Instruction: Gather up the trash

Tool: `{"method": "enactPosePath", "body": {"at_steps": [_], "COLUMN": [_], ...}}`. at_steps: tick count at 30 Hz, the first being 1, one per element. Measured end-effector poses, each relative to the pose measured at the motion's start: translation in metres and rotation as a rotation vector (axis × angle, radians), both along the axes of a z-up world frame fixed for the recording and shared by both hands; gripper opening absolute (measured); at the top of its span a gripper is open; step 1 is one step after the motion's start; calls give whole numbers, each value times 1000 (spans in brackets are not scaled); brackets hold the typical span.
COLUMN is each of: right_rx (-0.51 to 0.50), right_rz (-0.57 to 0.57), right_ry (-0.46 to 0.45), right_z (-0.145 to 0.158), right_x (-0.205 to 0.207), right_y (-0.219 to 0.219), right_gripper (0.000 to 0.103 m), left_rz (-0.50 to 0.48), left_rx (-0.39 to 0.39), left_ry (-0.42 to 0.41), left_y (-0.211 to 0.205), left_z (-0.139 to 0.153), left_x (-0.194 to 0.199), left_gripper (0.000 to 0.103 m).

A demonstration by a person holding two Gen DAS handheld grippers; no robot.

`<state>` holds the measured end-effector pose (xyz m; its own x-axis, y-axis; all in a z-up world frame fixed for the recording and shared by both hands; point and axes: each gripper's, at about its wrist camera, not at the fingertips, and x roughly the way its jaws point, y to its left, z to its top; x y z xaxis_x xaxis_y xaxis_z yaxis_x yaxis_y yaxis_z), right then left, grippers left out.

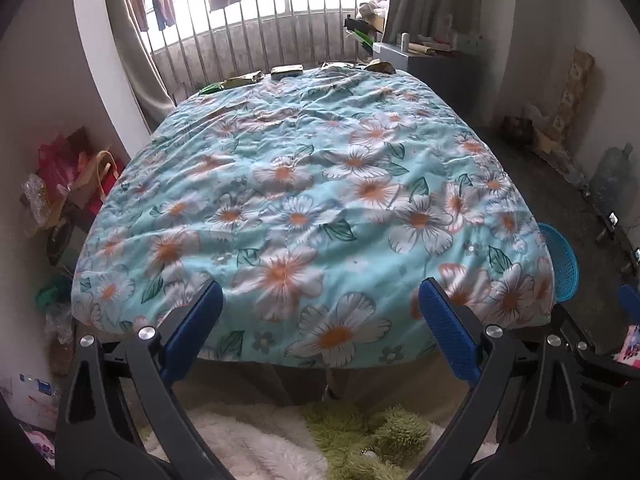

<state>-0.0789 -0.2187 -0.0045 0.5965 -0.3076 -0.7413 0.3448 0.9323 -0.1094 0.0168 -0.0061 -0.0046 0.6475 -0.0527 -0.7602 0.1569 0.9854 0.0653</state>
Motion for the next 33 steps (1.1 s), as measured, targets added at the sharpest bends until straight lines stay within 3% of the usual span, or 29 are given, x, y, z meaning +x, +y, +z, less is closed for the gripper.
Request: {"method": "enactPosePath", "body": {"at_steps": [5,14,33], "right_rx": [-46,-37,-1], "right_rz": [-28,-86,-65], "right_ry": [8,5,19], "right_z": [-1,-2,-10], "right_x": [-5,-14,-11], "right_y": [-13,-37,-37], "right_gripper": [96,96,96], "left_rz": [-24,-30,-54], "left_rx": [43,70,102], "left_ry": [-6,-9,15], "left_y": [-11,-18,-23], "left_z": [-1,-1,-6], "left_x": [-2,-3,-4], "left_gripper": [94,94,94]}}
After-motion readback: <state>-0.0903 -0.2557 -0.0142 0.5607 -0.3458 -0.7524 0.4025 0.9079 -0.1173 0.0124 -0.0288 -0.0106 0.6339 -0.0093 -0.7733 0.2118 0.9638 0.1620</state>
